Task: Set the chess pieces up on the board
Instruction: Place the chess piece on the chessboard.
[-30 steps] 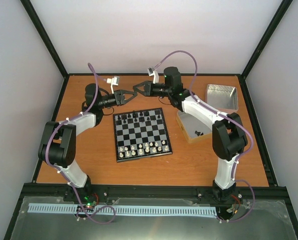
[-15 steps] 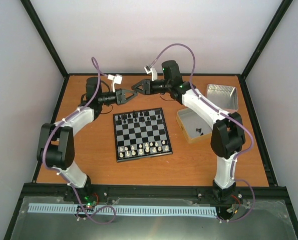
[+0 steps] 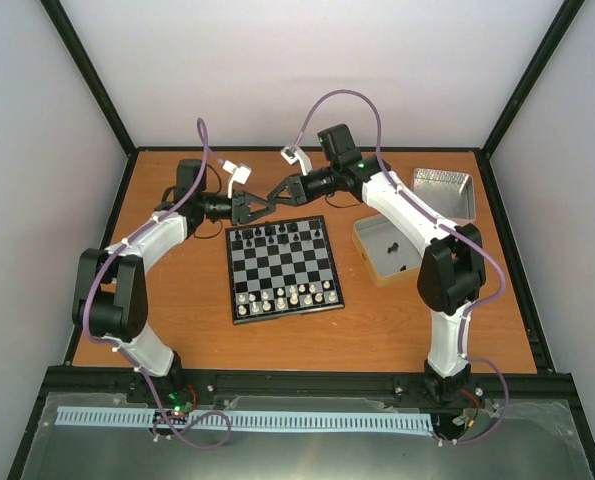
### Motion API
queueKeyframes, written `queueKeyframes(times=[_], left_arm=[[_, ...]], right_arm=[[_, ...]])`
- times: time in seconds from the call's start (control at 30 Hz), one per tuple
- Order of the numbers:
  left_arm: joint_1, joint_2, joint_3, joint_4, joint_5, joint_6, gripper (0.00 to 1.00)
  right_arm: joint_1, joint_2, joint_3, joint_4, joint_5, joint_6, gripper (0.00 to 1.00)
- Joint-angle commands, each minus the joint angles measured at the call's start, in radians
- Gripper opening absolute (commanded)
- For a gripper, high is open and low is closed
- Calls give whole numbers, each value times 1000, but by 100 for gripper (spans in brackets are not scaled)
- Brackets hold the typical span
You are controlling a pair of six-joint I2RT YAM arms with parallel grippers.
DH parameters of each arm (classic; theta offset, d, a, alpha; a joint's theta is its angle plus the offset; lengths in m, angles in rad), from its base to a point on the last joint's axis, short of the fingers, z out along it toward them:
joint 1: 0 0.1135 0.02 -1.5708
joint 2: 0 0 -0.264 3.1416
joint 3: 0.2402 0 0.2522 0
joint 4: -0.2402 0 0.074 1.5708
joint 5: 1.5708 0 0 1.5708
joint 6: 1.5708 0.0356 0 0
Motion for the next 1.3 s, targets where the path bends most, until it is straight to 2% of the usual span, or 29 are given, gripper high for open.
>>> queueKeyframes(times=[0.0,0.1,0.2,0.23,0.3,0.37,0.43,0.47,0.5,0.57,0.67,0.7,0.83,0.93,1.07,1.27], left_arm=[[-4,-26,17,-5,39,50,4],[-4,-28,15,-10,43,57,4],[-4,-28,11,-11,39,57,5],[-4,-28,10,-12,38,57,6],[-4,-27,7,-11,32,55,9],[-4,-28,7,-13,7,48,20],[-3,-30,5,-29,-64,35,37],[-1,-35,-1,-38,-108,31,50],[0,-42,-13,-44,-168,25,55],[13,-65,-50,-46,-272,9,59],[54,-115,-113,-44,-426,-49,61],[70,-134,-131,-50,-524,-77,62],[114,-198,-161,-142,-775,-156,62],[121,-218,-181,-193,-889,-199,62],[127,-209,-200,-220,-956,-266,62],[133,-164,-209,-217,-921,-311,62]], right_arm=[[5,0,13,-46,-18,-44,30],[5,10,12,-58,12,-43,27],[5,12,8,-49,4,-38,8],[5,8,3,-37,9,-32,4],[5,1,-1,-18,7,-26,3],[5,0,-1,-6,19,-17,3],[5,0,-6,1,77,-8,3],[4,-2,-13,4,129,-2,3],[3,-5,-24,7,223,5,3],[3,-17,-69,26,397,11,3],[6,-22,-130,32,663,4,3],[12,-19,-140,26,745,-5,3],[53,13,-142,9,946,-60,3],[82,46,-135,9,1007,-71,3],[101,82,-142,40,999,-66,3],[104,112,-192,135,930,-54,3]])
